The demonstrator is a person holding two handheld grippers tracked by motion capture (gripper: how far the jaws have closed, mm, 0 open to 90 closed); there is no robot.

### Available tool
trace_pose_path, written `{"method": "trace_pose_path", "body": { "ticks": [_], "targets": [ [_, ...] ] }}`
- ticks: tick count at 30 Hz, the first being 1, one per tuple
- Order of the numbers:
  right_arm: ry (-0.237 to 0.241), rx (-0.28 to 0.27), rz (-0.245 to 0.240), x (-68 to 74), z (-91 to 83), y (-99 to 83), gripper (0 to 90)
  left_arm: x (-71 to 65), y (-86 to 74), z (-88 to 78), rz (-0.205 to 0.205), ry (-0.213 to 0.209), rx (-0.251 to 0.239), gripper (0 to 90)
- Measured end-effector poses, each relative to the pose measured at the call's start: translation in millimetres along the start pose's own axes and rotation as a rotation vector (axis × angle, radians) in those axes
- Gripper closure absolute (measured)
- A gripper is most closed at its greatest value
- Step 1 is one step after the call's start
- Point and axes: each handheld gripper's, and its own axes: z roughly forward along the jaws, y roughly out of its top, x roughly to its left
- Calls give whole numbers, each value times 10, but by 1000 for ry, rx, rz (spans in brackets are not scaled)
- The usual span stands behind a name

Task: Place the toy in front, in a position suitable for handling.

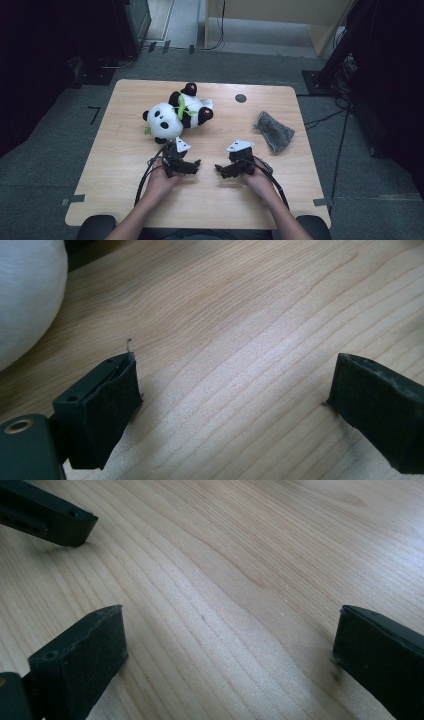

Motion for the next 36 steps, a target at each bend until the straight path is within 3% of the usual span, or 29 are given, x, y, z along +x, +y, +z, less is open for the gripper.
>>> {"method": "trace_pose_path", "body": {
  "ticks": [13,20,28,33,36],
  "targets": [
    [-10,0,8,11,-1,-2,1,11,12,11,-10,11,1,55],
    [-13,0,10,13,1,0,1,28,5,4,9,-8,0,56],
    [-15,-3,13,13,1,0,9,92,-22,-34,23,-24,-20,146],
    [-9,-22,12,16,-17,7,132,117,-20,-50,17,-19,-14,168],
    [-11,-17,17,14,-20,22,148,152,-15,-75,-14,-39,-13,169]
  ]
}}
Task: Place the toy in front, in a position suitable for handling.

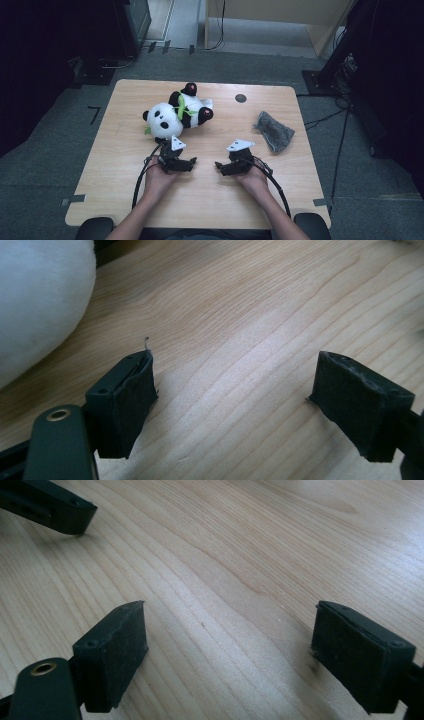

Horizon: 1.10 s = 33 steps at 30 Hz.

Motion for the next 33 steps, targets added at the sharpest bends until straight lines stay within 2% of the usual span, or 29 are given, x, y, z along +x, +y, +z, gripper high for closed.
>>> {"method": "trace_pose_path", "body": {
  "ticks": [4,10,11,13,14,21,23,27,33],
  "targets": [
    [2,11,-2,-20,-16,20,195,30,19,-59,-15,-1,-16,170],
    [8,20,14,-32,-37,33,217,81,59,-140,-18,0,-33,172],
    [8,10,12,-39,-65,47,232,104,72,-176,-21,-13,-44,233],
    [5,-1,9,-53,-87,56,238,128,93,-217,-28,-25,-54,250],
    [4,-6,24,-60,-109,61,240,132,105,-240,-28,-29,-63,250],
    [4,-33,51,-123,-188,75,258,190,196,-345,-18,-7,-83,251],
    [5,-36,51,-126,-194,76,261,200,214,-359,-11,2,-84,251],
    [4,-39,50,-134,-229,83,273,258,324,-445,-15,0,-120,251],
    [12,-39,50,-160,-259,89,297,328,452,-492,2,16,-127,254]
  ]
}}
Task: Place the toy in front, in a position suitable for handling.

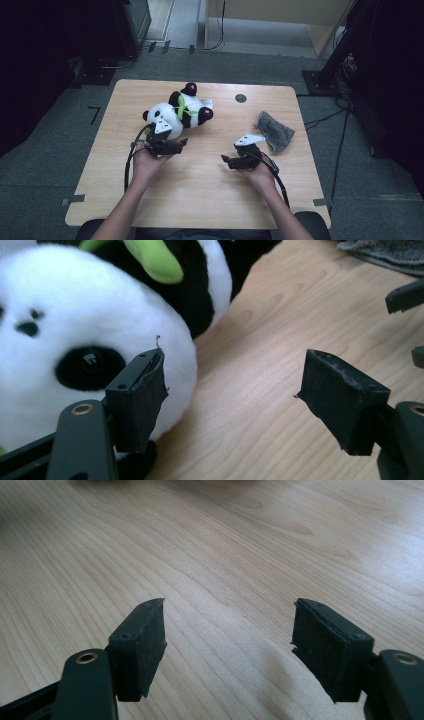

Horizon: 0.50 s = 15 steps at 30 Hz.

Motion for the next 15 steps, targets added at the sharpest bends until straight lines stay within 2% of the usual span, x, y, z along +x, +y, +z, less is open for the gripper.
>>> {"method": "trace_pose_path", "body": {
  "ticks": [9,15],
  "targets": [
    [0,11,-7,-1,-2,-4,304,110,212,-31,-11,-9,-34,298],
    [2,17,-6,-12,1,-9,312,174,349,4,-6,-1,-29,294]
  ]
}}
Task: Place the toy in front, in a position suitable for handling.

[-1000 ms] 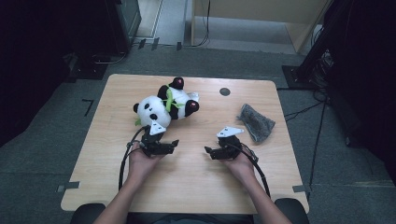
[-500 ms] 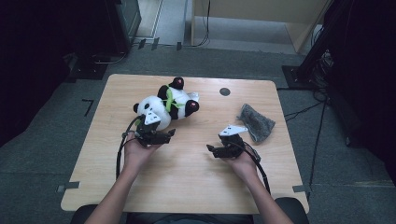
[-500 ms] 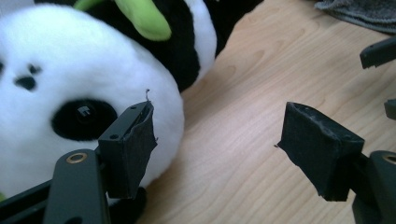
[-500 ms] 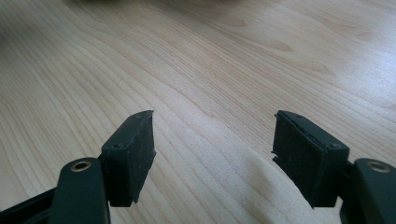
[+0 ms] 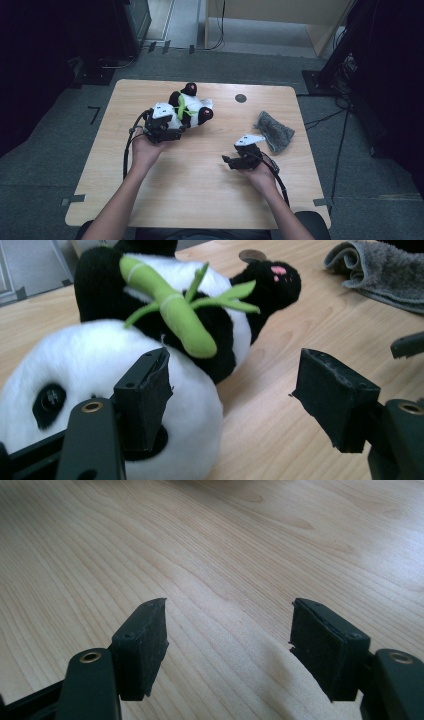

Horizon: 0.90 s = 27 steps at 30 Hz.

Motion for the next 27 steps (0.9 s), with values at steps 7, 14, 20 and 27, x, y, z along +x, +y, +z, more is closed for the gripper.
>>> {"method": "trace_pose_path", "body": {
  "ticks": [7,14,20,27],
  "targets": [
    [4,5,-6,12,9,-2,318,72,134,135,-9,14,1,291],
    [-3,-2,-6,-2,-16,-4,335,109,210,288,-22,34,19,341],
    [-13,-7,-9,-4,-41,-9,342,131,205,414,-7,64,35,408],
    [-26,-26,-1,-31,-92,-12,352,220,171,456,-47,36,25,621]
  ]
}}
